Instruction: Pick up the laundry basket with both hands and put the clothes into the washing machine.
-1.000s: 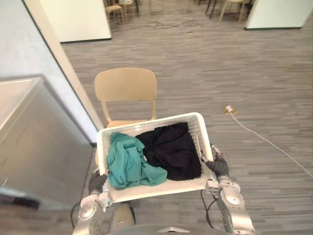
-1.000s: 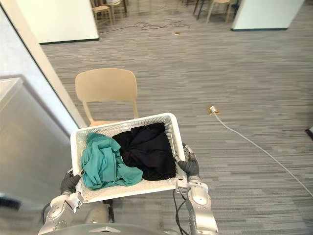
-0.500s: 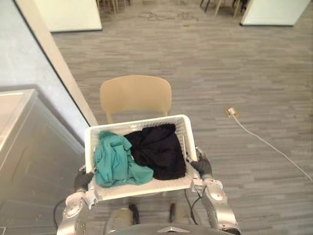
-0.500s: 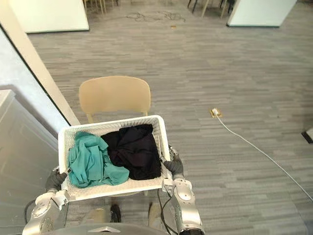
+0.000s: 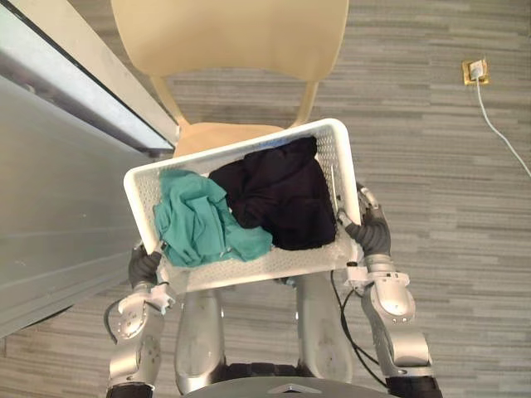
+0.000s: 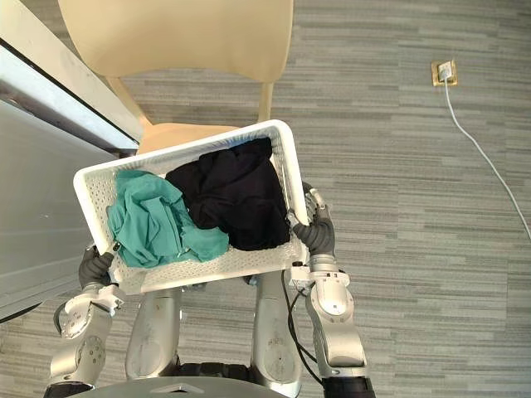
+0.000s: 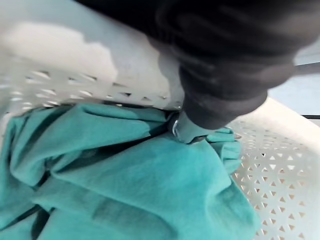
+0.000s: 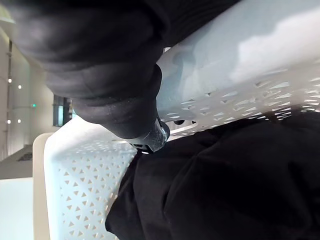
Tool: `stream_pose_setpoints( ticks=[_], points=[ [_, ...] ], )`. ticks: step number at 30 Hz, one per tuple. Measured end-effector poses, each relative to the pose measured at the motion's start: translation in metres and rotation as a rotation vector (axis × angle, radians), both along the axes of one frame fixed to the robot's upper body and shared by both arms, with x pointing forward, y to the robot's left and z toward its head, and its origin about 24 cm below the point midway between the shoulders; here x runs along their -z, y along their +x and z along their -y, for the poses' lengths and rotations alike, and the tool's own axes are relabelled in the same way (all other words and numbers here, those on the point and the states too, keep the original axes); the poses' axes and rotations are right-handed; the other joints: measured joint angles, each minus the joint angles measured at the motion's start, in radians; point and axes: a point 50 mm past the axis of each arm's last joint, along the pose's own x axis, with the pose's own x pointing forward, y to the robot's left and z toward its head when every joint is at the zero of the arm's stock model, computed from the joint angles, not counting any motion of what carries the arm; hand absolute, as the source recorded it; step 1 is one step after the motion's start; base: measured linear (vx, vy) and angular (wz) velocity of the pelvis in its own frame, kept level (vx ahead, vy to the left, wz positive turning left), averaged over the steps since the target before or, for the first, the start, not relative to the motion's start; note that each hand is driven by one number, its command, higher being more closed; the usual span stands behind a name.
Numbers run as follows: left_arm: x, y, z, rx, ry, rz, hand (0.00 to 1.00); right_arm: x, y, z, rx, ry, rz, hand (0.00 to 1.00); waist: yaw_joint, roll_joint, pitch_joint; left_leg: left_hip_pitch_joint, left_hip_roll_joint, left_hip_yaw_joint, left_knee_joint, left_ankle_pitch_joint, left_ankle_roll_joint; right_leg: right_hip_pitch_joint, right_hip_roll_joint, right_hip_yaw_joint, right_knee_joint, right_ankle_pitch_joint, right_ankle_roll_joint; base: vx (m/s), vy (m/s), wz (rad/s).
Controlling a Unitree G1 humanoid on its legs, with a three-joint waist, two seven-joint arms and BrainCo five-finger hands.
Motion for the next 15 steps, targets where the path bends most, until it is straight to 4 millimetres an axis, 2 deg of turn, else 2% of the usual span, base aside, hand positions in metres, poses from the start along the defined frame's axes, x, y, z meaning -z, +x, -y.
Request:
stream_pose_setpoints(
  ticks=[1, 2, 8, 15],
  points=[
    [-0.006, 0.002, 0.000, -0.011, 0.002, 0.026, 1.00, -0.005, 0.000, -0.001, 0.000, 0.003, 0.026, 1.00, -0.012, -0.005, 0.004, 0.018, 0.024, 0.035, -0.054, 0.024, -0.089, -0.033, -0.019, 0.014, 0.035, -0.014, 0.020, 0.09, 0.074, 0.03],
    [-0.010, 0.004, 0.000, -0.012, -0.001, 0.048, 1.00, -0.008, 0.001, -0.002, 0.004, 0.005, 0.045, 1.00, -0.011, -0.014, 0.009, 0.010, 0.013, 0.057, -0.060, 0.030, -0.082, -0.054, -0.035, 0.027, 0.041, -0.013, 0.027, 0.06, 0.081, 0.03],
    [-0.017, 0.010, -0.005, -0.018, 0.031, 0.068, 1.00, -0.010, 0.004, -0.007, 0.025, 0.002, 0.062, 1.00, -0.002, -0.004, 0.016, -0.052, -0.001, 0.066, -0.050, 0.016, -0.056, -0.090, -0.051, 0.024, 0.001, 0.007, 0.063, 0.04, 0.116, 0.02],
    [-0.020, 0.017, -0.001, -0.013, 0.030, 0.073, 1.00, 0.000, 0.023, -0.006, 0.047, 0.002, 0.026, 1.00, 0.008, -0.004, 0.016, -0.062, -0.015, 0.100, -0.132, 0.049, -0.025, -0.083, -0.037, 0.037, -0.153, 0.101, 0.090, 0.06, 0.104, -0.13]
  ],
)
